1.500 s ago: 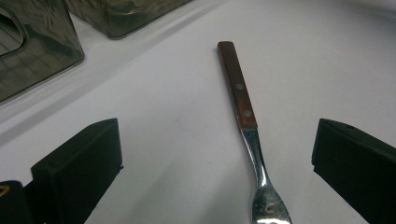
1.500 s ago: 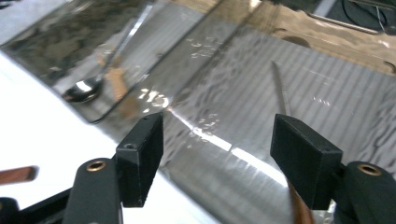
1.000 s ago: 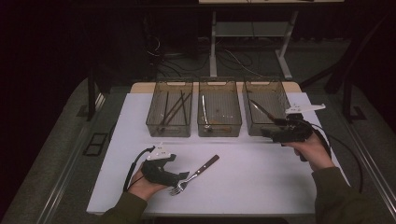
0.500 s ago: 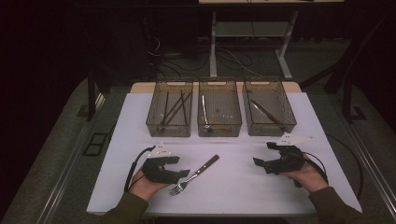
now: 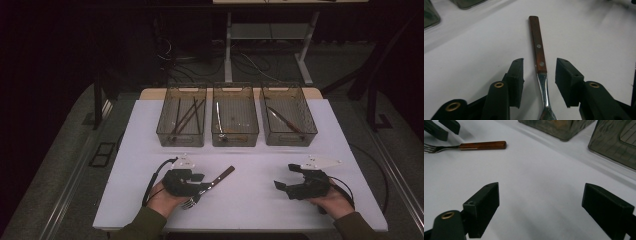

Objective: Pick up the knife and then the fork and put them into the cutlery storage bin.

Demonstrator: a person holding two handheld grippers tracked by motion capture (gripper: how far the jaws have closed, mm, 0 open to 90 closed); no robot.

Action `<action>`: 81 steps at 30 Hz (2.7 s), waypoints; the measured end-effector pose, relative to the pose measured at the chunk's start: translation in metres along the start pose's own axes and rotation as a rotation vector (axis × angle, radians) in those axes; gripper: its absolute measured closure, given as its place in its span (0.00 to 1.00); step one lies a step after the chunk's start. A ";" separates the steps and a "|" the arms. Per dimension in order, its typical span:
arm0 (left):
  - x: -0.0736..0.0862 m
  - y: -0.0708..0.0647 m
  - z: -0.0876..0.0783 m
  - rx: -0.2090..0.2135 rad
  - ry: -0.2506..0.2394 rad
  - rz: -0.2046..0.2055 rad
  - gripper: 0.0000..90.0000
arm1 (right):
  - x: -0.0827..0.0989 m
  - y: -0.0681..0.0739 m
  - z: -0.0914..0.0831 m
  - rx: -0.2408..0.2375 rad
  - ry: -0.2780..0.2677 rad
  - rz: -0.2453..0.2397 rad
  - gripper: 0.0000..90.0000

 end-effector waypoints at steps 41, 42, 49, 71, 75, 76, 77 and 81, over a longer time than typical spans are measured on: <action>-0.005 -0.007 0.026 -0.103 0.131 0.168 0.85 | 0.001 0.008 0.004 -0.044 0.019 -0.037 0.16; -0.005 -0.007 0.026 -0.098 0.136 0.166 0.86 | 0.001 0.008 0.005 -0.047 0.022 -0.043 0.16; -0.005 -0.004 0.023 -0.059 0.157 0.148 0.86 | 0.001 0.012 0.006 -0.069 0.047 -0.057 0.16; -0.026 -0.020 0.001 0.058 0.053 0.196 0.86 | -0.023 0.034 0.004 -0.197 0.075 -0.220 0.16; -0.031 -0.024 -0.001 0.091 0.063 0.242 0.86 | -0.033 0.037 0.003 -0.225 0.071 -0.236 0.16; -0.033 -0.025 -0.002 0.102 0.068 0.256 0.86 | -0.036 0.038 0.002 -0.234 0.069 -0.245 0.16; -0.035 -0.026 -0.002 0.107 0.069 0.266 0.86 | -0.039 0.039 0.002 -0.240 0.065 -0.249 0.16; -0.042 -0.031 -0.001 0.145 0.088 0.304 0.86 | -0.049 0.044 0.004 -0.268 0.061 -0.281 0.16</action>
Point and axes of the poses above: each handheld gripper's, and its own axes: z roughly forward along the jaws, x roughly out of its underside, y roughly to its left, the point moved 9 cm from there along z, roughly forward along the jaws, and after that the axes turned 12 degrees about y, right-handed, at the moved point
